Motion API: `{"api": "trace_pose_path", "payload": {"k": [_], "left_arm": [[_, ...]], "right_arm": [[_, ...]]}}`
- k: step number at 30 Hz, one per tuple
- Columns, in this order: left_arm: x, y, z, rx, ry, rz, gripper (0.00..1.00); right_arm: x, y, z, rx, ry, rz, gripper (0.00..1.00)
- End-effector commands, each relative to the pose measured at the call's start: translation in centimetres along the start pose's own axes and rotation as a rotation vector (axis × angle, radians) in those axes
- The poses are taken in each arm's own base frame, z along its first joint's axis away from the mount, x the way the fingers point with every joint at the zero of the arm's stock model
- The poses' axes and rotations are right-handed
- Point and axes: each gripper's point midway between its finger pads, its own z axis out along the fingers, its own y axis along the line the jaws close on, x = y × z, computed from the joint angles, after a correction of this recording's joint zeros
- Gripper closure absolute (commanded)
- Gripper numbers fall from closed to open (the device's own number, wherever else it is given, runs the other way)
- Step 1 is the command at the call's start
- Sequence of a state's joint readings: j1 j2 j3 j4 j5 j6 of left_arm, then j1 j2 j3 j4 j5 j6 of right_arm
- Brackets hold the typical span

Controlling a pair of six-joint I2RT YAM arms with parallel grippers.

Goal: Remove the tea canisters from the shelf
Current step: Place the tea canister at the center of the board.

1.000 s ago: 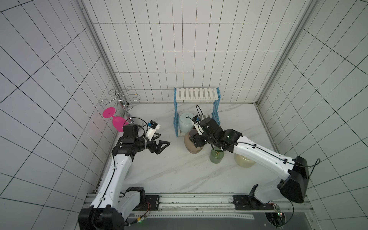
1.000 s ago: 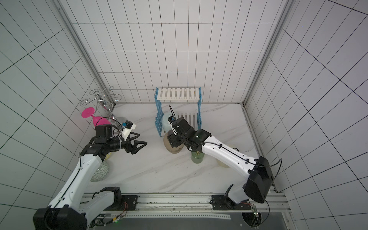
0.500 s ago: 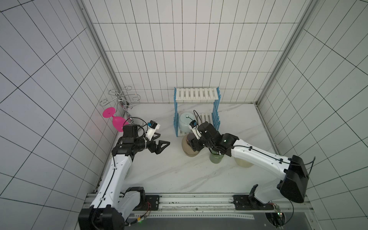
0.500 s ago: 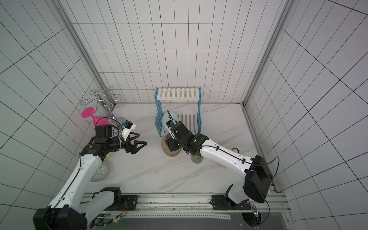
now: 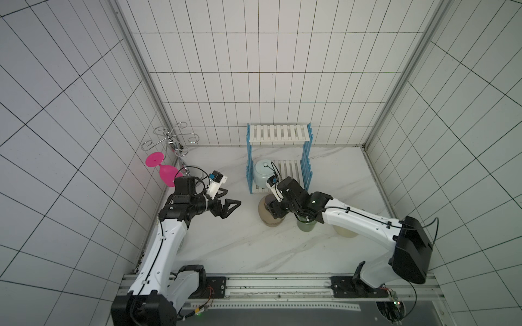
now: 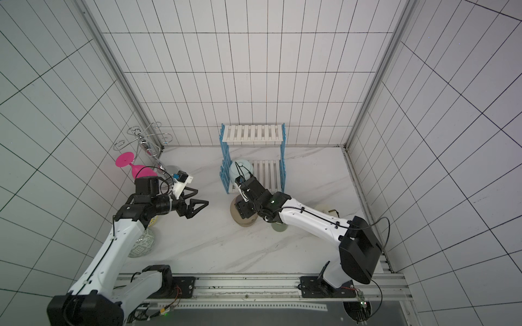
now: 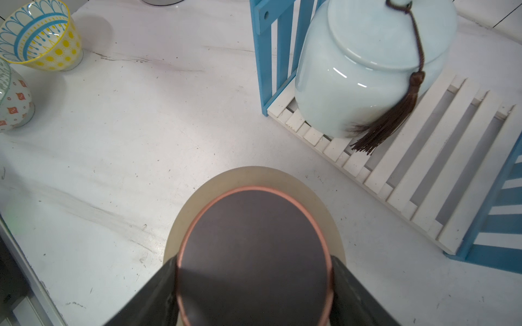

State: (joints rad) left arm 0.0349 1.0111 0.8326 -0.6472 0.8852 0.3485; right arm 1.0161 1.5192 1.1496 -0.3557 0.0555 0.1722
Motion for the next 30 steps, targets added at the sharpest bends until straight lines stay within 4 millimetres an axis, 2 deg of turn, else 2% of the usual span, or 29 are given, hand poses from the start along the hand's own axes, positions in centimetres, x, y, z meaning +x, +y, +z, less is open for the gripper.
{"api": "trace_pose_path", "payload": {"k": [1,20,22,27,30], "left_arm": [[-0.1,0.0,0.0,0.007,-0.012,0.012,0.01],[0.0,0.0,0.0,0.006,-0.011,0.012,0.01],[0.0,0.0,0.0,0.006,-0.011,0.012,0.01],[0.0,0.1,0.0,0.006,-0.011,0.011,0.01],[0.0,0.0,0.0,0.007,-0.011,0.013,0.01]], "right_arm": [[-2.2,0.9,-0.2,-0.036,-0.100,0.009,0.67],[-0.3,1.6,0.5,-0.053,-0.043,0.009,0.66],[-0.3,1.7,0.5,-0.055,-0.042,0.006,0.63],[-0.6,2.1,0.0,-0.052,-0.044,-0.013,0.45],[-0.7,2.3,-0.2,-0.052,-0.044,-0.020,0.40]]}}
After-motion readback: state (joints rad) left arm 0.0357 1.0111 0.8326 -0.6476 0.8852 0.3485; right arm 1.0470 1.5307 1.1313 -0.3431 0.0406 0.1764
